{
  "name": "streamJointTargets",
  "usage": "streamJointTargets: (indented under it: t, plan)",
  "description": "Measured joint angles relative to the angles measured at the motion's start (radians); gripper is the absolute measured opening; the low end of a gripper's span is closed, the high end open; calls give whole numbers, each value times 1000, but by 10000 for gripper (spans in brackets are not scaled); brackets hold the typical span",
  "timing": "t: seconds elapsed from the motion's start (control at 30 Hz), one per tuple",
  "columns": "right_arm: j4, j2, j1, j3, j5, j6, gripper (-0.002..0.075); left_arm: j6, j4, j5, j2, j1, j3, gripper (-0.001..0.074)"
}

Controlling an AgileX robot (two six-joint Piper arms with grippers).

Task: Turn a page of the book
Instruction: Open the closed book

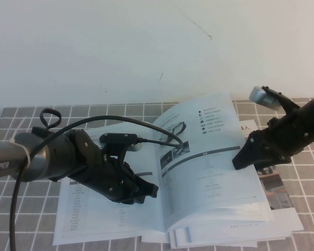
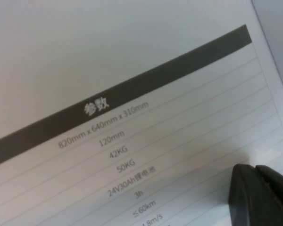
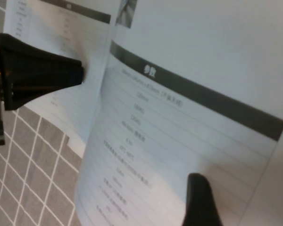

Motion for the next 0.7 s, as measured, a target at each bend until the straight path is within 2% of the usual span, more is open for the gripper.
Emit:
streamJointTargets:
  t: [0.33,0.7]
  plan:
    - [0,-1,0,-139,149,18,408,0,0,0,0,0,0,-4]
    - [164,-1,0,-188,179,4,407,0,0,0,0,0,0,-4]
